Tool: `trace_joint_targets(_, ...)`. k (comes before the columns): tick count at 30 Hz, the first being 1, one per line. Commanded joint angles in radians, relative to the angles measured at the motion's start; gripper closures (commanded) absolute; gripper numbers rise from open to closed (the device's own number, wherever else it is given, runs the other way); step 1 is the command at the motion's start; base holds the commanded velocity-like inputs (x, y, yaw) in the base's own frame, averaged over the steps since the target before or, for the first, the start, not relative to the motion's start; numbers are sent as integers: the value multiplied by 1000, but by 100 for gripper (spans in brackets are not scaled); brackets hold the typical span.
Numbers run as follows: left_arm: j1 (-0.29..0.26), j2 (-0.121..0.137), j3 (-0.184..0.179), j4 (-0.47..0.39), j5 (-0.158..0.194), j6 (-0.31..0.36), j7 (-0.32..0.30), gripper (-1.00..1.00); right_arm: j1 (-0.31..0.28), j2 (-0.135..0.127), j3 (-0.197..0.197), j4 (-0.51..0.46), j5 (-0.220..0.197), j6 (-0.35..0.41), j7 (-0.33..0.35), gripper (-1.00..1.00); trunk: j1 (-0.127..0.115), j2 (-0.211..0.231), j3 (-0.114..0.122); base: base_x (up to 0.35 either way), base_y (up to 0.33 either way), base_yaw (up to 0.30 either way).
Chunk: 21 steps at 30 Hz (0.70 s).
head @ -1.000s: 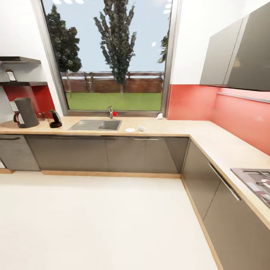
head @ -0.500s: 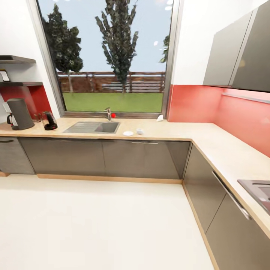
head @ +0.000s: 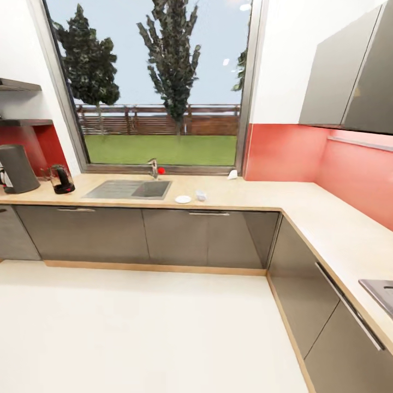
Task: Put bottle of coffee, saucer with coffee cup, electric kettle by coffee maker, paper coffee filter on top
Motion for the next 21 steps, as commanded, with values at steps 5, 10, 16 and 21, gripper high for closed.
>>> trace_joint_targets(5, -1, 0, 1, 1, 7, -3, -1, -100, -1, 0, -1, 1, 1, -3, 0, -100, 1, -2, -2, 289, 0, 0)
trace_joint_targets(10, -1, 0, 1, 1, 7, -3, -1, -100, -1, 0, -1, 1, 1, -3, 0, -100, 1, -2, -2, 289, 0, 0)
trace_joint_targets(16, -1, 0, 1, 1, 7, -3, -1, -100, -1, 0, -1, 1, 1, -3, 0, -100, 1, -2, -2, 289, 0, 0)
trace_joint_targets(21, -1, 0, 1, 1, 7, -3, -1, -100, -1, 0, -1, 1, 1, -3, 0, -100, 1, -2, -2, 289, 0, 0)
